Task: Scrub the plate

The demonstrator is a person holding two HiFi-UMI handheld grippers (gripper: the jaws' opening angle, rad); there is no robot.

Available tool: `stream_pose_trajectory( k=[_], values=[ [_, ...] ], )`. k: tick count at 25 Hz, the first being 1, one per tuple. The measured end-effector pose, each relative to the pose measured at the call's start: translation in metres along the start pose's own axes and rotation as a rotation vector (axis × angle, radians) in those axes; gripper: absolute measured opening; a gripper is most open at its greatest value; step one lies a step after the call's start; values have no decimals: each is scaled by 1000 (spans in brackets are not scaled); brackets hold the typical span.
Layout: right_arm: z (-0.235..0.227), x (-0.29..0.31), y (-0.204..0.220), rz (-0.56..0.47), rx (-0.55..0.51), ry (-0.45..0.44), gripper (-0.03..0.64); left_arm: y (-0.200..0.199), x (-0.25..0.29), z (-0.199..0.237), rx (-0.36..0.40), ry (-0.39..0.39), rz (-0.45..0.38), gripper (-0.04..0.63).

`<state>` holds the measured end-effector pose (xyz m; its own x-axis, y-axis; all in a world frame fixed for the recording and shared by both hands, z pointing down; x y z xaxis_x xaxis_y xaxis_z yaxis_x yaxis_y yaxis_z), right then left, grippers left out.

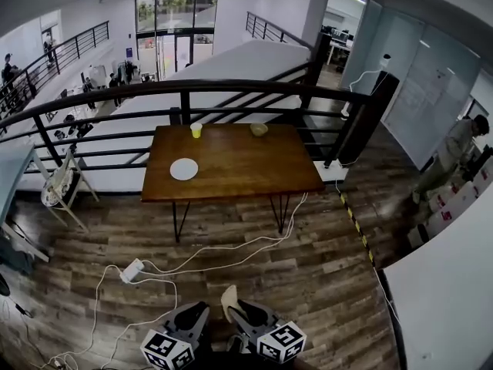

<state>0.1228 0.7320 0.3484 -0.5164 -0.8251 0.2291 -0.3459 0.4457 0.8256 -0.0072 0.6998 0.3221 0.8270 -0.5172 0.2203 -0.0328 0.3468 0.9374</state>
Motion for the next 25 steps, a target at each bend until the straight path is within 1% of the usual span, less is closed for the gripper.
stream_pose_trajectory(
  k=[2, 4, 6, 8, 12, 15, 19, 22, 25],
  values=[
    [2, 11, -7, -11, -5, 5, 117, -4, 1, 15, -7, -8, -6, 54],
    [6, 28, -14, -18, -22, 4, 118, -14, 1, 31, 5, -6, -13, 54],
    [10, 50, -23, -21, -38, 4, 118, -27, 1, 51, 18, 2, 0, 54],
    [12, 76, -34, -25, -45, 6, 118, -39, 2, 77, 22, 4, 4, 54],
    [11, 136, -54, -40, -43, 18, 118, -60, 6, 139, 21, 2, -23, 54],
    [20, 175, -59, -38, -54, 30, 118, -71, 2, 180, 25, 9, -44, 54],
    [32, 203, -59, -24, -76, 59, 118, -70, -3, 214, 5, 43, -55, 54],
    [23, 225, -75, -15, -87, 80, 118, -78, 11, 238, -13, 55, -75, 54],
    [15, 249, -80, 8, -79, 92, 118, -80, 23, 265, -43, 50, -71, 54]
  ],
)
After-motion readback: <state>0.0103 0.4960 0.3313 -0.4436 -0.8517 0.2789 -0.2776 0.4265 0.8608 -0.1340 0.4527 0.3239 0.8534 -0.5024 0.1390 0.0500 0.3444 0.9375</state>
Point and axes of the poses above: the fingertips, and each gripper's own axes: x forward along the fingers, z to its left, y out of its underside, the point moved 5 cm from there along -x, backward along the fingers, and after that the axes turned 7 degrees about x, right-handed, at the moved point
